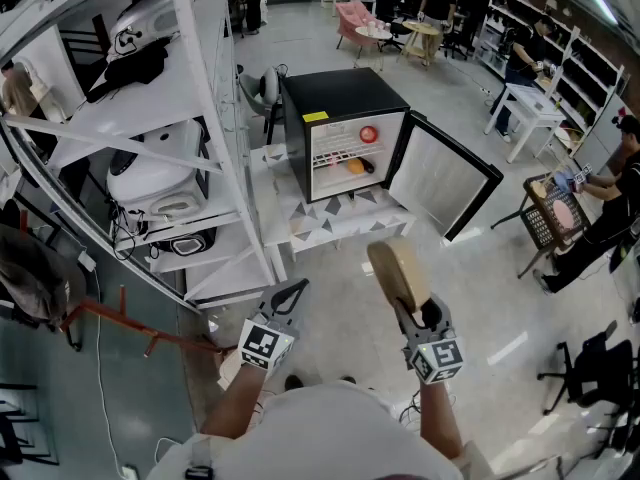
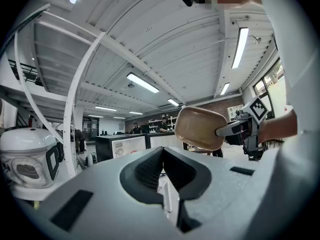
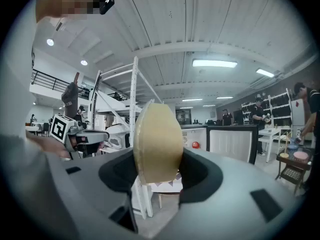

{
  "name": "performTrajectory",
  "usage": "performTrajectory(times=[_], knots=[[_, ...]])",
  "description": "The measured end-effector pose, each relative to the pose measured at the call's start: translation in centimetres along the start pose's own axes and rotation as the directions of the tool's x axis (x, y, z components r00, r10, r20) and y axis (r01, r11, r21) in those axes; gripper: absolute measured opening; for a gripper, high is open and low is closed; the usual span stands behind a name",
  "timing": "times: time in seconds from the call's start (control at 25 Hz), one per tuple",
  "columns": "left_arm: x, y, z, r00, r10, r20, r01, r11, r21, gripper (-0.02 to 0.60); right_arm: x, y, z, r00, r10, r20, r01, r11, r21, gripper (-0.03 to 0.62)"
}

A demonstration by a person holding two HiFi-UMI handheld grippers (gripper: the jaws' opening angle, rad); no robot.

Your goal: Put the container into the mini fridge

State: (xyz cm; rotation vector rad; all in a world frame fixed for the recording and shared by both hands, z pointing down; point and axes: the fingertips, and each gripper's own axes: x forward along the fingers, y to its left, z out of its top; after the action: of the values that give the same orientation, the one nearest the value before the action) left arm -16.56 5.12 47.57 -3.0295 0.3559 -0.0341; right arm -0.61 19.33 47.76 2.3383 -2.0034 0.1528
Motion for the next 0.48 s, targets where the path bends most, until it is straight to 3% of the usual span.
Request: performTrajectory(times=[0.48], knots=[[0.65,-0.48,0.03,1.000,0.005,-0.006,-0.005,1.000,0.006,0.005,-0.13,-0.61,-0.12,1.000,0.019,0.008,-0.020,1.000,0.022,0.232]])
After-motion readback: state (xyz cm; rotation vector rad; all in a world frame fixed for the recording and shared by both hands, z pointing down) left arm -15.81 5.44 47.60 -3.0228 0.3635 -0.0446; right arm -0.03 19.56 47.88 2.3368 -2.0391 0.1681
